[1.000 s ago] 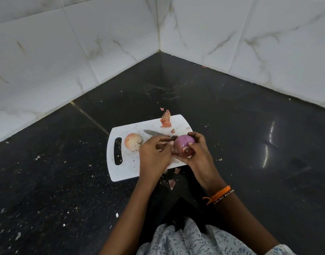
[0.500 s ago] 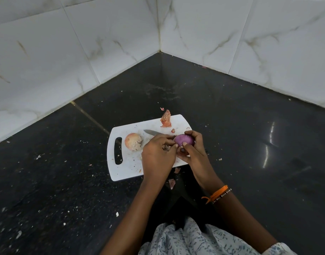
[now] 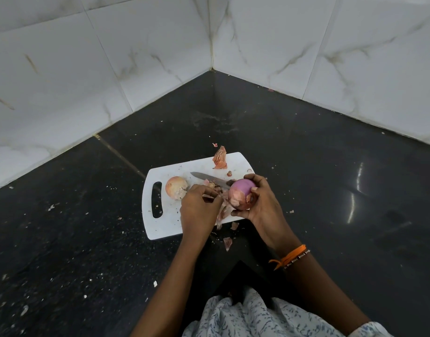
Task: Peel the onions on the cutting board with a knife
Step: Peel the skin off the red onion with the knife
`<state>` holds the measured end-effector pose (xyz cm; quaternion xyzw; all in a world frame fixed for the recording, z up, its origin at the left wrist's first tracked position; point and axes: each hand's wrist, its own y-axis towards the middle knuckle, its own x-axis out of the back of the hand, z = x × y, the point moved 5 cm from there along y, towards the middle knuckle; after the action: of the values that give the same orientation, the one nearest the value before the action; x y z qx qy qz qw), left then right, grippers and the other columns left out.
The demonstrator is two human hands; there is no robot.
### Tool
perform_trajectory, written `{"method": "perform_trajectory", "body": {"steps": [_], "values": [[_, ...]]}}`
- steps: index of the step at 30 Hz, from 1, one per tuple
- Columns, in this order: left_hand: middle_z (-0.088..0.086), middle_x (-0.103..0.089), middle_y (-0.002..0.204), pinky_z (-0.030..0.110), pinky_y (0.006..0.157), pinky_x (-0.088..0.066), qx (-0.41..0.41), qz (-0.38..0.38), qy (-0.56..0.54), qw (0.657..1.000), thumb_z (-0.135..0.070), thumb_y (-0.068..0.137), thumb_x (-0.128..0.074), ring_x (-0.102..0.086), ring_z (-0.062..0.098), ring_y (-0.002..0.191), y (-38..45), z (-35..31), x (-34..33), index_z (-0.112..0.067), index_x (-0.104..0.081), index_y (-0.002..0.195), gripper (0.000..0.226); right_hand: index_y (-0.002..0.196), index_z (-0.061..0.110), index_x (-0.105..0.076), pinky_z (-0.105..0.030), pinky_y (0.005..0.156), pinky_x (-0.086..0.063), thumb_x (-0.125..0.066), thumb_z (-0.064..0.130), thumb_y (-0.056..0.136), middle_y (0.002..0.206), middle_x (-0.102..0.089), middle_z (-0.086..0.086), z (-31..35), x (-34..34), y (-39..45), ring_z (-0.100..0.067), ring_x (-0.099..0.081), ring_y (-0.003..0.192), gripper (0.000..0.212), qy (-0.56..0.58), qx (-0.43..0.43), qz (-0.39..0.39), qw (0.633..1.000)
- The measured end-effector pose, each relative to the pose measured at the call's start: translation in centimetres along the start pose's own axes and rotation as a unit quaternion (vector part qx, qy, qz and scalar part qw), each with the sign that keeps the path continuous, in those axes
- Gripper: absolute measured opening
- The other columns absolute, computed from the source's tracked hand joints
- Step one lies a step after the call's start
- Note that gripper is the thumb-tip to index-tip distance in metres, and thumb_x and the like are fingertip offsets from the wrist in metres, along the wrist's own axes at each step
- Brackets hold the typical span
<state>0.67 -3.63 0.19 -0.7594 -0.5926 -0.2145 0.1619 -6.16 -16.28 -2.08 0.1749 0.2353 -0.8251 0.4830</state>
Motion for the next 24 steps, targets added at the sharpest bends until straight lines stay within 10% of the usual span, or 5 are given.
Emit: {"method": "perform_trajectory", "body": {"steps": [6,24], "values": [[-0.013,-0.063,0.104,-0.002,0.073,-0.039,-0.052,0.047,-0.047,0.996,0.000,0.088,-0.056,-0.056,-0.007,0.090,-0.5,-1.3,-0.2,-0.018,-0.067,0.112,0.032,0.109,0.026,-0.054,-0.043,0.078,-0.057,-0.039,0.005,0.095,0.125,-0.042,-0.010,0.0,0.3,-0.3,-0.033,-0.061,0.108,0.029,0.011,0.024,0.012,1.000],[-0.020,-0.068,0.084,0.005,0.068,-0.049,-0.051,0.071,-0.111,0.990,-0.012,0.078,-0.068,-0.064,-0.008,0.080,-1.2,-2.8,-0.2,-0.022,-0.071,0.102,0.026,0.116,0.029,-0.051,-0.034,0.083,-0.055,-0.050,0.019,0.090,0.124,-0.052,-0.006,-0.6,0.3,-0.3,-0.019,-0.065,0.104,0.028,-0.050,0.052,0.048,0.996]]}}
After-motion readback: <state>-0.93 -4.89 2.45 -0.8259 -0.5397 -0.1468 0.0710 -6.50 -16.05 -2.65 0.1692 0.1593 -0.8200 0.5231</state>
